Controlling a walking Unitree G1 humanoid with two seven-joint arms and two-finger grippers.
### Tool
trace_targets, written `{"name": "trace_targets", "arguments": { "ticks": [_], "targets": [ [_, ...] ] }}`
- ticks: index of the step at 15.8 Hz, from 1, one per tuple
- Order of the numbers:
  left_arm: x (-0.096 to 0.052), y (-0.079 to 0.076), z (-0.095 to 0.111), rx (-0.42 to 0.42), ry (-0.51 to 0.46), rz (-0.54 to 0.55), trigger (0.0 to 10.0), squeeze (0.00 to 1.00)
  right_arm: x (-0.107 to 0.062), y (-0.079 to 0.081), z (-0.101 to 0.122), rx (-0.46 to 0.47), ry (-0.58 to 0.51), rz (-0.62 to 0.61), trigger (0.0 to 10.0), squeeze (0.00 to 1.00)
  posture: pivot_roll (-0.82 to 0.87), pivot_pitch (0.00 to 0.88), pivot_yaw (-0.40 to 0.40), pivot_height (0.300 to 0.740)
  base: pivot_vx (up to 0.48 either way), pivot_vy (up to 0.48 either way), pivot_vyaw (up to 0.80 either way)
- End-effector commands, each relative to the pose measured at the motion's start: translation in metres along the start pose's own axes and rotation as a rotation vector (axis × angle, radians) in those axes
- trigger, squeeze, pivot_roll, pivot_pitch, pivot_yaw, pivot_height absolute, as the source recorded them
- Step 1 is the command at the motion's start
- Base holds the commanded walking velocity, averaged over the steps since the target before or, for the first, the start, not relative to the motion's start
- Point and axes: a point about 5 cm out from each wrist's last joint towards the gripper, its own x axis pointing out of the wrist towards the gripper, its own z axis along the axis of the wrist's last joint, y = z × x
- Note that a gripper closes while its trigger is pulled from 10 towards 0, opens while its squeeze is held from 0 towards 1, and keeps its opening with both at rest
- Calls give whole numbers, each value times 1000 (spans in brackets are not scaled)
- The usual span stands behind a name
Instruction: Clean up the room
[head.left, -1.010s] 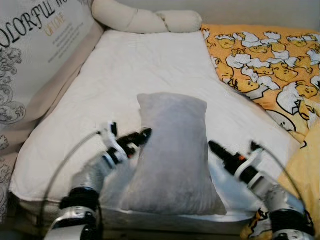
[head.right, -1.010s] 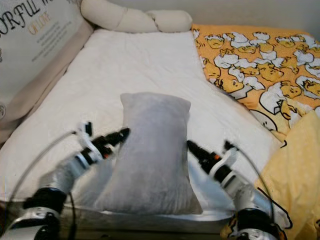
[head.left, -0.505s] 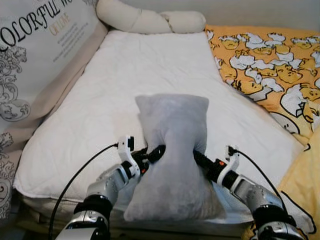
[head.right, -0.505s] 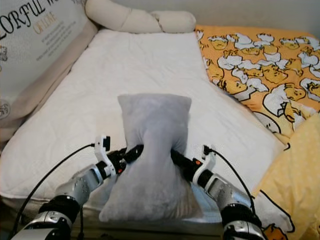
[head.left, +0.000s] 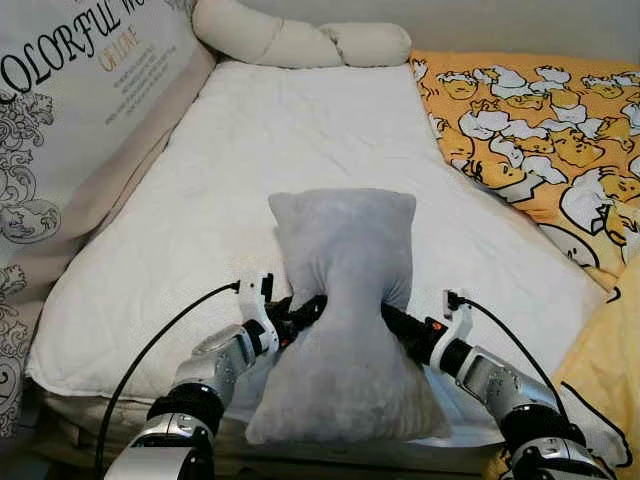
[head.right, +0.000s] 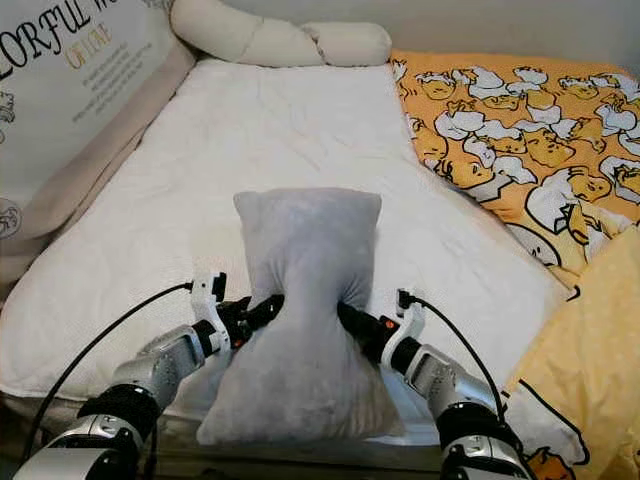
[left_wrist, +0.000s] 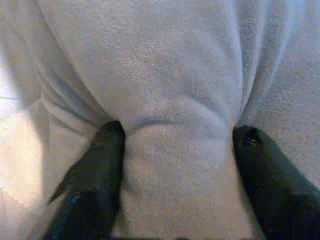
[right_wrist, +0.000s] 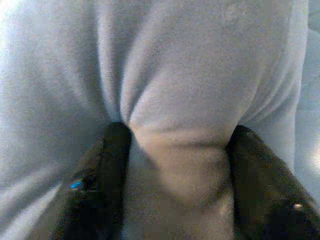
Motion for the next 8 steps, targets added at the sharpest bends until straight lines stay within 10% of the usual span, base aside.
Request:
{"name": "trace_targets", "arguments": {
  "ticks": [1,8],
  "targets": [
    [3,-5,-20,14,111,-3,0,0,8,7,-7,-7,42,29,0,0,-100,0,16,740,0,0,0],
    [11,-13,-1,79,56,19,0,0,18,20,2,-41,-32,36,0,0,-103,0,22,740,0,0,0]
  ]
}}
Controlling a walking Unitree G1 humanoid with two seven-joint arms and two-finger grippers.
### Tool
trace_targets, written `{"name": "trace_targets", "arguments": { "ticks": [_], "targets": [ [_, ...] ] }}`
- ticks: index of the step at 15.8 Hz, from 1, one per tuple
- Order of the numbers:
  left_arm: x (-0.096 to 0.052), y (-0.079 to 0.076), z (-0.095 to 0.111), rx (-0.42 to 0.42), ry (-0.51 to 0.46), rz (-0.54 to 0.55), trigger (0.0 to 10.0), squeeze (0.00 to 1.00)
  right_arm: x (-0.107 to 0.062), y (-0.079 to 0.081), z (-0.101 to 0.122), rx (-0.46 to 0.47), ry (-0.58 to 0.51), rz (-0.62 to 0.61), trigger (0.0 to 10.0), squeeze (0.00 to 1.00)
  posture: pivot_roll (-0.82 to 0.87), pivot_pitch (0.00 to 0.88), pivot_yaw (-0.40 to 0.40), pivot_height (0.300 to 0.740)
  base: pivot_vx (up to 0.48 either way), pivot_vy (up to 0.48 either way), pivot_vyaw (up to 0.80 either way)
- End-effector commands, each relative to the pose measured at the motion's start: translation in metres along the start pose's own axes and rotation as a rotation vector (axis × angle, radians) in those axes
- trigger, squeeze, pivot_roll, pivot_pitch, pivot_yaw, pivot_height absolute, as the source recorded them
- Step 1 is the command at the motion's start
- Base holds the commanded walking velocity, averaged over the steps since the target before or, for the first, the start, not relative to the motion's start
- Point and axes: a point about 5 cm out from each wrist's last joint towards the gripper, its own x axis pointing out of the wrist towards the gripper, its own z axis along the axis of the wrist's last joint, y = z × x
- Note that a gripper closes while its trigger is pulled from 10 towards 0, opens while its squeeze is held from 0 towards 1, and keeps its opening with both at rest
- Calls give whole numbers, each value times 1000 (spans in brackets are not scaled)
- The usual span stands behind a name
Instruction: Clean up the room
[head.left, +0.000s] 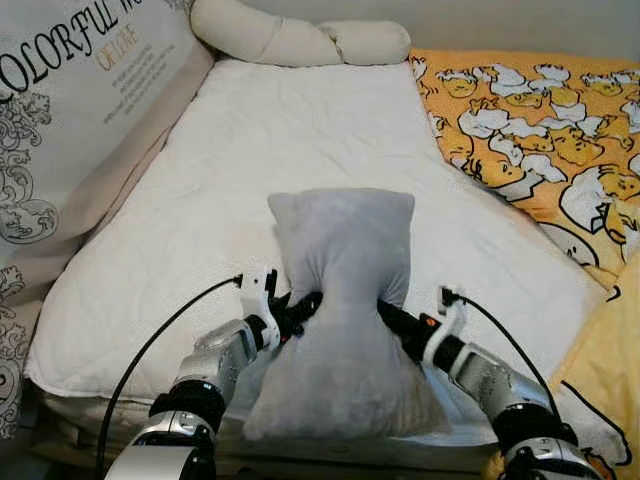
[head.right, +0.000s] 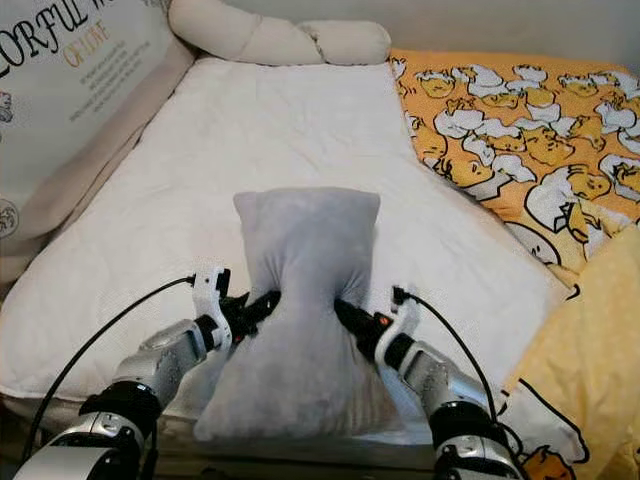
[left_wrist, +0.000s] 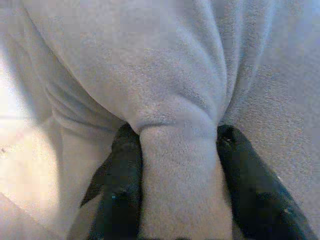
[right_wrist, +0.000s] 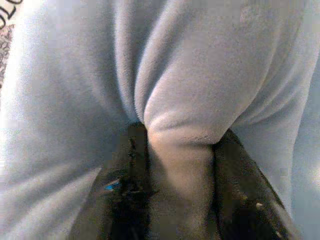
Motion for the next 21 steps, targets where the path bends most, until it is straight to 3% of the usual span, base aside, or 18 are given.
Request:
{"name": "trace_targets", "arguments": {
  "ticks": [1,2,4,8,10,13,15,16,17,19,21],
  "targets": [
    [7,-12,-9,12,57,-20,0,0,9,11,1,-29,-2,27,0,0,-105,0,26,740,0,0,0],
    [8,-13,-4,29,42,-16,0,0,10,14,3,-42,-14,34,0,0,-106,0,29,740,0,0,0],
    [5,-26,30,74,-66,-28,0,0,12,33,13,-69,-72,96,0,0,-97,0,36,740,0,0,0],
    [-4,-44,71,112,-190,-43,0,0,8,58,32,-101,-167,154,0,0,-85,0,26,740,0,0,0],
    [-19,-59,95,114,-278,-34,0,0,4,78,44,-101,-245,181,0,0,-75,0,30,740,0,0,0],
    [-30,-63,98,159,-291,2,0,0,1,94,50,-114,-279,206,0,0,-71,0,33,740,0,0,0],
    [-41,-60,97,250,-287,100,0,0,-3,101,51,-122,-294,196,0,0,-72,0,40,740,0,0,0],
    [-44,-59,98,284,-296,150,10000,0,-3,102,51,-145,-293,168,0,0,-75,0,43,740,0,0,0],
    [-46,-57,98,304,-285,198,10000,0,-4,102,50,-167,-292,133,10000,0,-78,0,43,740,0,0,0],
    [-53,-56,100,391,-296,250,10000,0,-4,104,47,-216,-280,86,10000,0,-60,0,28,740,0,0,0],
    [-56,-54,100,397,-294,263,10000,0,-4,105,49,-272,-275,48,10000,0,-66,0,29,740,0,0,0]
  ]
}}
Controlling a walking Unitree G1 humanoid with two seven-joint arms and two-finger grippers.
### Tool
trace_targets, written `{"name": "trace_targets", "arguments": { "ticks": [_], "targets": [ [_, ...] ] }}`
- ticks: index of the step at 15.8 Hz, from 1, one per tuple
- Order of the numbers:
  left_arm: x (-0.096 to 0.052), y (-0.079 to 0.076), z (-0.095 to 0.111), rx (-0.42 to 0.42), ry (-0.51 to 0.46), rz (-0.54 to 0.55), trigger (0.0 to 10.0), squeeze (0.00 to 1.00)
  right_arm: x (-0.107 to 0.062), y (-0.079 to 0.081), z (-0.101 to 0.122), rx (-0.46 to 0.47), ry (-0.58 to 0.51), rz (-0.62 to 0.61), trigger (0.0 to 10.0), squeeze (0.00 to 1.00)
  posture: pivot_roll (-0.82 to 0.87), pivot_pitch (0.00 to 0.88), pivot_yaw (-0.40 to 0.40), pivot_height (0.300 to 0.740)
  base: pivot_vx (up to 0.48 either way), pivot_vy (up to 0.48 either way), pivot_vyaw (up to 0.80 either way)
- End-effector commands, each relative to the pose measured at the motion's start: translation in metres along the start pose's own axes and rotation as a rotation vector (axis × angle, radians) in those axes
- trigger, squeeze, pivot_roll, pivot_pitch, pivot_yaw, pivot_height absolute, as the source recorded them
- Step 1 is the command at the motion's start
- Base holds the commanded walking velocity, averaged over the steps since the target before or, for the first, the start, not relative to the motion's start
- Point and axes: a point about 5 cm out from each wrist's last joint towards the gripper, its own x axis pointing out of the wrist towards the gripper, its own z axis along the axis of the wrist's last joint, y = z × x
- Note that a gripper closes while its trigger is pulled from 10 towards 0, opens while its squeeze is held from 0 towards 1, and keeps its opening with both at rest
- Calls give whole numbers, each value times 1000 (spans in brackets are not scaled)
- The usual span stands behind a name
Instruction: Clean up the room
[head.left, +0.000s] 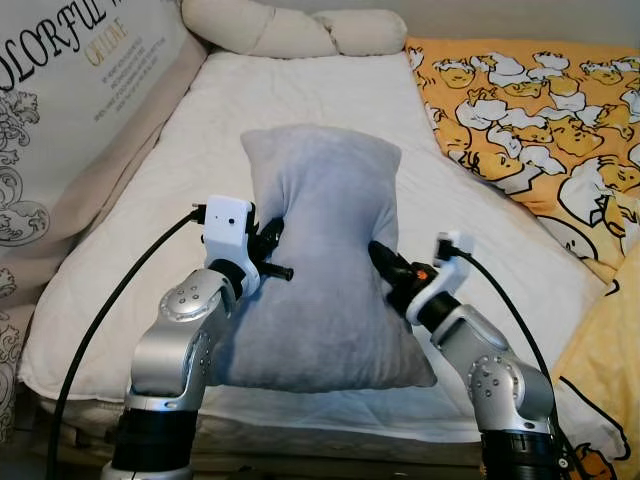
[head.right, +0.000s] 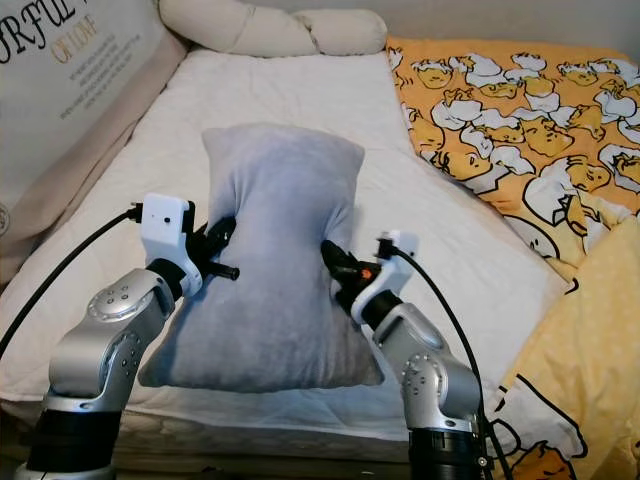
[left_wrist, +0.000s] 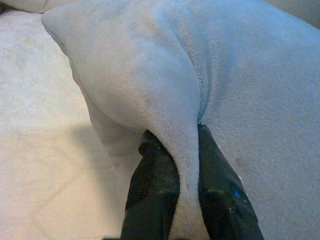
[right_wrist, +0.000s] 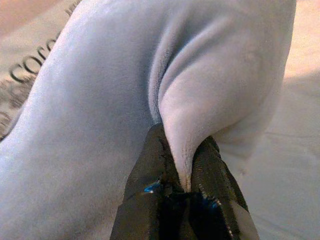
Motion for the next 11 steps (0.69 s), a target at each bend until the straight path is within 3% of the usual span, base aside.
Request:
{"name": "trace_targets", "arguments": {
  "ticks": [1,7,11],
  "targets": [
    [-2,-2,4,22,-15,-2,10000,0,2,7,9,-61,-32,11,10000,0,-64,0,23,740,0,0,0],
    [-5,6,3,57,9,38,10000,0,1,5,10,-74,-37,-41,10000,0,-61,0,21,740,0,0,0],
    [-3,6,3,60,14,32,10000,0,4,4,12,-122,-39,-56,10000,0,-70,0,32,740,0,181,0]
  ]
}}
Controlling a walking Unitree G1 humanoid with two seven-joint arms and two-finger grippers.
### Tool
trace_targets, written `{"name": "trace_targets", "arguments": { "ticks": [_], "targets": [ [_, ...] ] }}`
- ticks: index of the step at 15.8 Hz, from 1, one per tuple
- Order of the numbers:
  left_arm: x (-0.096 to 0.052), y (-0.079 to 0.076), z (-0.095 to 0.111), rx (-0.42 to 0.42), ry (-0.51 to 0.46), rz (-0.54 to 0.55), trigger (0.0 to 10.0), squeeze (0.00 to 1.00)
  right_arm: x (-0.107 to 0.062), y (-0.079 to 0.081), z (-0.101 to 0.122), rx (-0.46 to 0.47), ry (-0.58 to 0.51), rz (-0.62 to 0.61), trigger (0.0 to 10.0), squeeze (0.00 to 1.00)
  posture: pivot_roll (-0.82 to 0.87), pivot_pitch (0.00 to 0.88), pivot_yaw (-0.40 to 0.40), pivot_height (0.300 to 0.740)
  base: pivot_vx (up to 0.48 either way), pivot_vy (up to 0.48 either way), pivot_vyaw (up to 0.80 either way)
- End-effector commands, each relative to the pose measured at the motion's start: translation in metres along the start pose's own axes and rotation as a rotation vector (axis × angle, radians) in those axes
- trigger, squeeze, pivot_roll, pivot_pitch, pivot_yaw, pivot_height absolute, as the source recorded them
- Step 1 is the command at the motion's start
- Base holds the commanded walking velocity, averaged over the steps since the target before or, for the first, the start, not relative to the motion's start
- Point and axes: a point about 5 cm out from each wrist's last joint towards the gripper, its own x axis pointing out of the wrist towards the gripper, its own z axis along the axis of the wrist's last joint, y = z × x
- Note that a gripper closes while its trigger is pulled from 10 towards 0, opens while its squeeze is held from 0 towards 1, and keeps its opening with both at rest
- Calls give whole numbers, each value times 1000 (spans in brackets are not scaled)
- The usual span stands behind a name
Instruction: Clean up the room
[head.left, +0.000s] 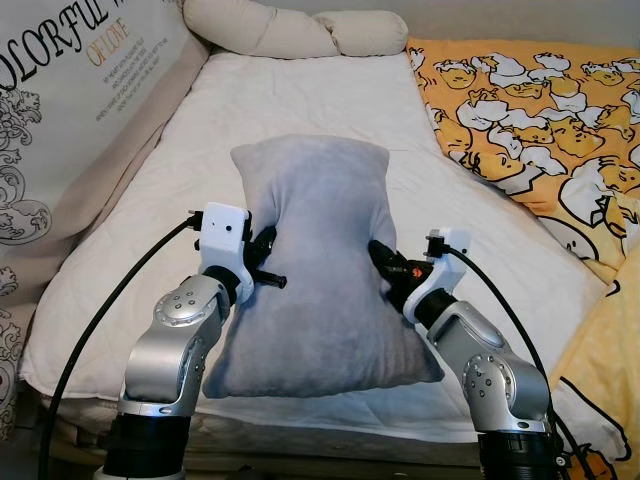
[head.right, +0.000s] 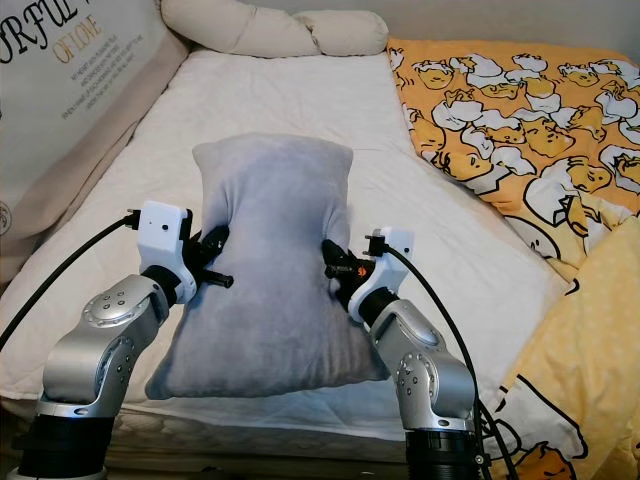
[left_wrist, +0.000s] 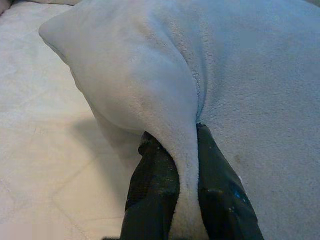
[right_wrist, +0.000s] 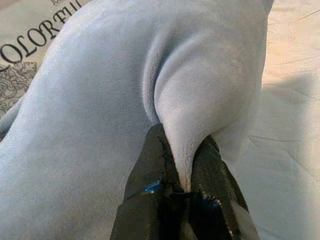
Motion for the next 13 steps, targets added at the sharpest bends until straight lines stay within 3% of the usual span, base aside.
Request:
{"name": "trace_targets", "arguments": {
  "ticks": [1,13],
  "targets": [
    [0,0,9,27,-30,1,10000,0,5,6,12,-47,-49,17,10000,0,-66,0,28,740,0,0,0],
    [0,8,2,82,11,17,10000,0,17,6,12,-35,-38,7,10000,0,-60,0,13,740,0,322,0]
  ]
}}
